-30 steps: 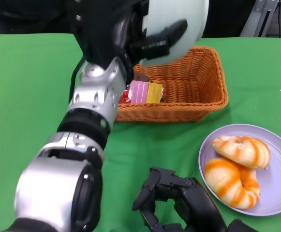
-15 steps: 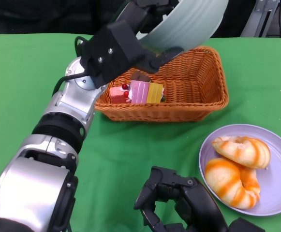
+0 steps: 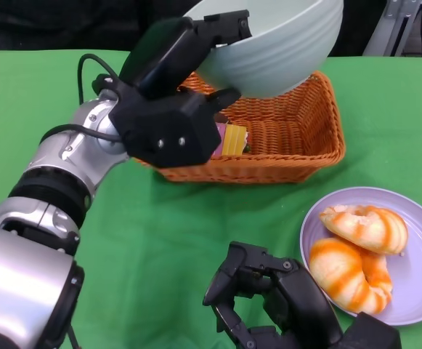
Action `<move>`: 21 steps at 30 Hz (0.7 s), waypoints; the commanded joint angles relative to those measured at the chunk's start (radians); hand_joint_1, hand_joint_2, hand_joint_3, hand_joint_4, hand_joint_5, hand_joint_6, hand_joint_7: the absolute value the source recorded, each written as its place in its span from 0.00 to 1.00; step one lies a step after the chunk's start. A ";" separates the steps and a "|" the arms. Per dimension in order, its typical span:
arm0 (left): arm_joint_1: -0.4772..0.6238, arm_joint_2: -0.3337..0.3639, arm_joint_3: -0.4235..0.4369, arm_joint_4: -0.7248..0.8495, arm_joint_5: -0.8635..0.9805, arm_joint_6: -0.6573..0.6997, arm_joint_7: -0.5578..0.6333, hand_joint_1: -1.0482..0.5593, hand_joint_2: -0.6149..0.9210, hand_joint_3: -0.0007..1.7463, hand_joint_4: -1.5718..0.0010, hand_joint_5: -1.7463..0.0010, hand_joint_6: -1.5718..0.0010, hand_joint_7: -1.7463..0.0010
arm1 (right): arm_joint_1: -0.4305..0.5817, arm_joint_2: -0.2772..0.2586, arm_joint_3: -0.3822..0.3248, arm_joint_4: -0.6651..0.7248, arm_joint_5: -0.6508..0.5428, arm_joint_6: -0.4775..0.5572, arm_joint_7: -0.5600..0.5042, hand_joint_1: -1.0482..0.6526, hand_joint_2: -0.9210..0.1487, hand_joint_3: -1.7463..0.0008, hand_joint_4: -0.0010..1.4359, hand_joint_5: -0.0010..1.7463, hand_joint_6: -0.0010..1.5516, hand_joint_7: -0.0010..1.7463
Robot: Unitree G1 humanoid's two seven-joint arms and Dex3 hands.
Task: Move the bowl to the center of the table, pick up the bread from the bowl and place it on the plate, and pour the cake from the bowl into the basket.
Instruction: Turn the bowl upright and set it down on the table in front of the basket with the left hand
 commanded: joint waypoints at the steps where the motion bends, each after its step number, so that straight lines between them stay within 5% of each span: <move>1: -0.024 0.050 -0.047 0.002 0.073 -0.048 0.136 0.60 0.85 0.50 0.62 0.00 0.59 0.10 | -0.011 -0.005 -0.014 -0.025 0.016 0.018 0.006 0.50 0.41 0.35 0.54 0.94 0.46 0.75; 4: -0.017 0.080 -0.080 -0.001 0.129 -0.066 0.248 0.59 0.84 0.51 0.61 0.00 0.58 0.10 | -0.014 -0.007 -0.021 -0.033 0.025 0.031 0.015 0.49 0.41 0.35 0.54 0.94 0.47 0.75; 8: -0.006 0.118 -0.125 -0.010 0.203 -0.081 0.405 0.59 0.75 0.65 0.58 0.00 0.61 0.01 | -0.017 -0.007 -0.032 -0.040 0.033 0.034 0.024 0.49 0.41 0.37 0.54 0.94 0.47 0.75; 13: 0.020 0.171 -0.193 -0.031 0.306 -0.088 0.603 0.63 0.74 0.63 0.58 0.00 0.61 0.02 | -0.018 -0.012 -0.043 -0.047 0.043 0.043 0.036 0.49 0.40 0.38 0.54 0.94 0.47 0.75; 21: 0.073 0.245 -0.247 -0.064 0.375 -0.130 0.753 0.63 0.76 0.59 0.56 0.00 0.61 0.01 | -0.014 -0.016 -0.057 -0.053 0.043 0.038 0.036 0.49 0.40 0.38 0.54 0.94 0.47 0.76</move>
